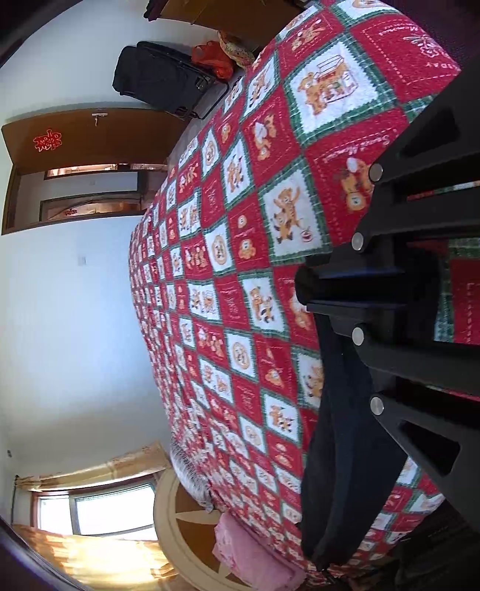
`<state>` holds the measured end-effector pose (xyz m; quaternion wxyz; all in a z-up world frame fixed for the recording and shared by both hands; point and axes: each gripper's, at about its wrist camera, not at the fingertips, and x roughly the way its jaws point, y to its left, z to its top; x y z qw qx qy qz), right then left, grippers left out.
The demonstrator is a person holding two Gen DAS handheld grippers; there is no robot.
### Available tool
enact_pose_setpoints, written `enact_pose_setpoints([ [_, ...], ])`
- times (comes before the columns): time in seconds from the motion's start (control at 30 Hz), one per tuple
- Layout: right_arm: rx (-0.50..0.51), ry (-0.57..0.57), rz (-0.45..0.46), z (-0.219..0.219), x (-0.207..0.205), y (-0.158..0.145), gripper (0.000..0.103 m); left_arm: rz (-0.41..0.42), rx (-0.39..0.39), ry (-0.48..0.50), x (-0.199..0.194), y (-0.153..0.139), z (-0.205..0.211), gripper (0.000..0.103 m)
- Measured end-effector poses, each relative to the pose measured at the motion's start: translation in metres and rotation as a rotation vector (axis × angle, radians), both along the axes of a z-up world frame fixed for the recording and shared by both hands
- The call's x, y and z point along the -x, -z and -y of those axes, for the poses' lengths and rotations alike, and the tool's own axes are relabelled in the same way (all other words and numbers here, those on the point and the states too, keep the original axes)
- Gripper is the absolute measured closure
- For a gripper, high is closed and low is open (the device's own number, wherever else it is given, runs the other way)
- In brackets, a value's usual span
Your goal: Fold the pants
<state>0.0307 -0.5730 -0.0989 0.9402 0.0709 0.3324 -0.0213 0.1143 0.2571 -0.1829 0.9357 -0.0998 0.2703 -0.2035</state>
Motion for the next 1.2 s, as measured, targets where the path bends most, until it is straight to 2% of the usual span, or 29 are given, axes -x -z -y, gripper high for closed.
enact_pose_setpoints([
  [0.03,0.004,-0.009,-0.014,-0.001,0.002,0.002,0.093,0.001,-0.008,-0.010,0.003,-0.001,-0.003,0.055],
  [0.2,0.010,-0.033,-0.065,-0.003,0.015,0.012,0.087,-0.004,-0.056,-0.051,0.016,0.000,-0.017,0.027],
  [0.3,0.011,-0.015,-0.054,-0.001,0.023,0.012,0.079,-0.023,-0.098,-0.058,0.021,0.003,-0.022,0.025],
  [0.37,0.012,0.010,-0.043,0.002,0.028,0.009,0.068,-0.033,-0.115,-0.058,0.025,0.004,-0.025,0.023],
  [0.47,0.014,0.033,-0.033,0.005,0.034,0.005,0.065,-0.042,-0.177,-0.070,0.029,0.008,-0.026,0.019],
  [0.53,0.026,0.056,-0.020,0.006,0.039,0.000,0.065,-0.048,-0.215,-0.094,0.031,0.012,-0.029,0.011],
  [0.67,0.024,0.096,0.026,0.005,0.046,-0.012,0.064,-0.063,-0.341,-0.186,0.031,0.018,-0.038,0.010],
  [0.73,0.014,0.101,0.054,0.001,0.046,-0.019,0.064,-0.074,-0.376,-0.239,0.032,0.020,-0.048,0.010],
  [0.77,0.012,0.102,0.073,-0.004,0.046,-0.024,0.064,-0.083,-0.368,-0.270,0.033,0.020,-0.056,0.010],
  [0.9,0.028,0.060,0.114,-0.033,0.039,-0.039,0.063,-0.091,-0.254,-0.393,0.042,0.014,-0.087,0.010],
  [1.0,0.034,-0.027,0.110,-0.067,0.027,-0.046,0.053,-0.055,-0.127,-0.441,0.047,0.000,-0.095,0.010],
  [1.1,0.036,-0.139,0.102,-0.117,0.010,-0.047,0.051,-0.020,-0.047,-0.391,0.042,-0.016,-0.079,0.010],
  [1.2,0.017,-0.257,0.062,-0.178,-0.015,-0.036,0.051,-0.027,-0.064,-0.318,0.026,-0.027,-0.042,0.010],
])
